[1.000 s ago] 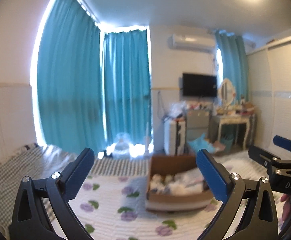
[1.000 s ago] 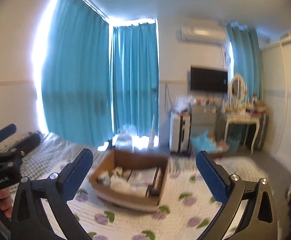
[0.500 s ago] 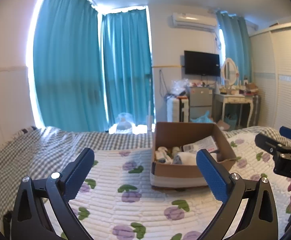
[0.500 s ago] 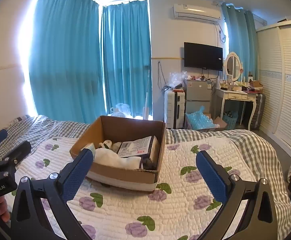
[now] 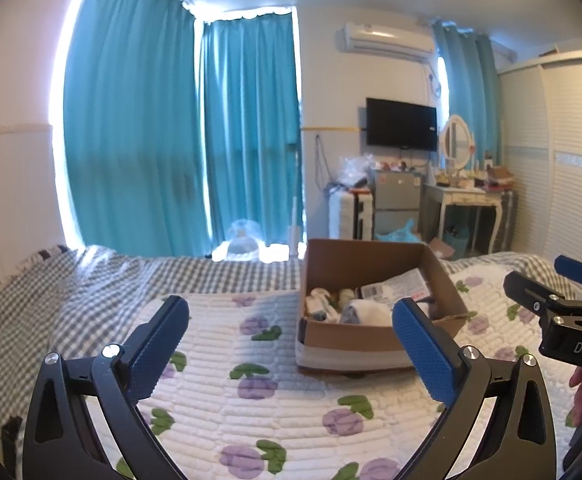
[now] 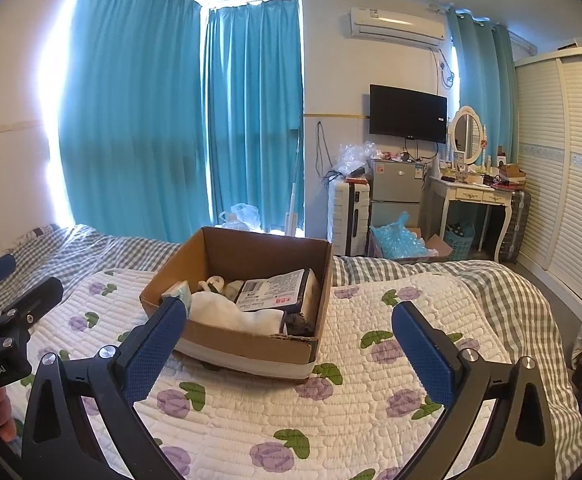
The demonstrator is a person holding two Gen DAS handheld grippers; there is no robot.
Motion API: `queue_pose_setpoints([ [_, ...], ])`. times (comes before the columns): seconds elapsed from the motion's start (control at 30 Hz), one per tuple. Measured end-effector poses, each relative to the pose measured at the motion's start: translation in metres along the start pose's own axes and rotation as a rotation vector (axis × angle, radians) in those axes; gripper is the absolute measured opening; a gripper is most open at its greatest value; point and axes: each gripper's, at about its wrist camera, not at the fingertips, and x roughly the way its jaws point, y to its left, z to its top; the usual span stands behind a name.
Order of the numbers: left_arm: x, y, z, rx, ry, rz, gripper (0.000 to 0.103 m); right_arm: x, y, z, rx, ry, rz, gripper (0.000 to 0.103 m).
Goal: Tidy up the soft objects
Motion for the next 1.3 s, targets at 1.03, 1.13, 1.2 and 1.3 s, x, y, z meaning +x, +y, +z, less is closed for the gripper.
queue_pose_setpoints([
  [1.03, -0.0001, 0.002, -0.0019, -0.018, 0.015, -0.001, 0.103, -0.0003, 0.0053, -0.0021, -0.011, 0.019, -0.002, 0.103],
  [1.13, 0.0001, 0.0023, -0.0019, -0.017, 0.017, -0.001, 0.103, 0.0002, 0.0053, -0.0024, -0.01, 0.022, -0.002, 0.103],
  [1.2, -0.001, 0.0017, -0.0024, -0.017, 0.019, 0.0, 0.103, 0.0005, 0.0054, -0.0025, -0.01, 0.023, -0.003, 0.103],
  [1.3, -0.001, 0.0019, -0.0022, -0.018, 0.018, -0.002, 0.103, 0.0004, 0.0051, -0.0027, -0.011, 0.023, -0.001, 0.103],
])
